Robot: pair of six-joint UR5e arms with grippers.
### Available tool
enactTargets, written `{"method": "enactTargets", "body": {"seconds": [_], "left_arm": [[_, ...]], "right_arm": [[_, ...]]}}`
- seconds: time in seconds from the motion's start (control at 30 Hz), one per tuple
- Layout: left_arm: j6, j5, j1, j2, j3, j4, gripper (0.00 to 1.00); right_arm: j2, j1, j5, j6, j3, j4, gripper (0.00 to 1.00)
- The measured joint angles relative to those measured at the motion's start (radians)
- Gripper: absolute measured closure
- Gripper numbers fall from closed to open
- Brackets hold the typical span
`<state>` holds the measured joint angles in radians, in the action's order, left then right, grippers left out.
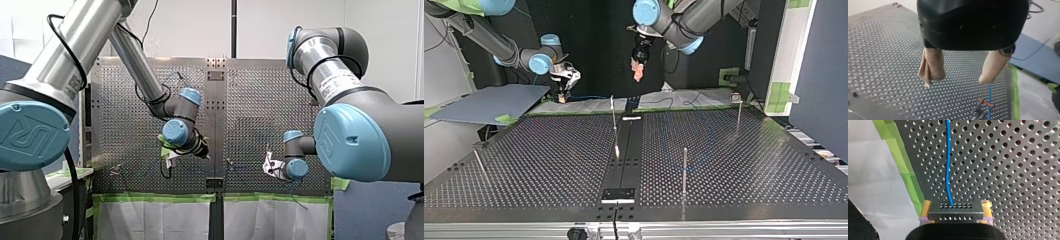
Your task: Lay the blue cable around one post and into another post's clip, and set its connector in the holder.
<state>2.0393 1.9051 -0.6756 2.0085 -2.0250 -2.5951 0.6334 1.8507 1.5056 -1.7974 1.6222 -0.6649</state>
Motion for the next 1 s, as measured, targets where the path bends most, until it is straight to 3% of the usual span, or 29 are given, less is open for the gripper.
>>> {"method": "enactTargets", "body": {"seconds": [0.23,0.57,1.0], "left_arm": [[0.03,-0.054,0.054,-0.054,0.04,-0.054,0.0],[0.064,-0.151,0.163,-0.163,0.122,-0.159,0.0],[0.041,-0.155,0.285,-0.285,0.128,-0.239,0.0]], "right_arm": [[0.0,0.0,-0.003,-0.002,0.0,-0.006,1.0],[-0.003,-0.002,-0.004,-0.002,0.0,-0.008,1.0],[-0.006,-0.003,-0.004,-0.002,0.0,-0.007,1.0]]}}
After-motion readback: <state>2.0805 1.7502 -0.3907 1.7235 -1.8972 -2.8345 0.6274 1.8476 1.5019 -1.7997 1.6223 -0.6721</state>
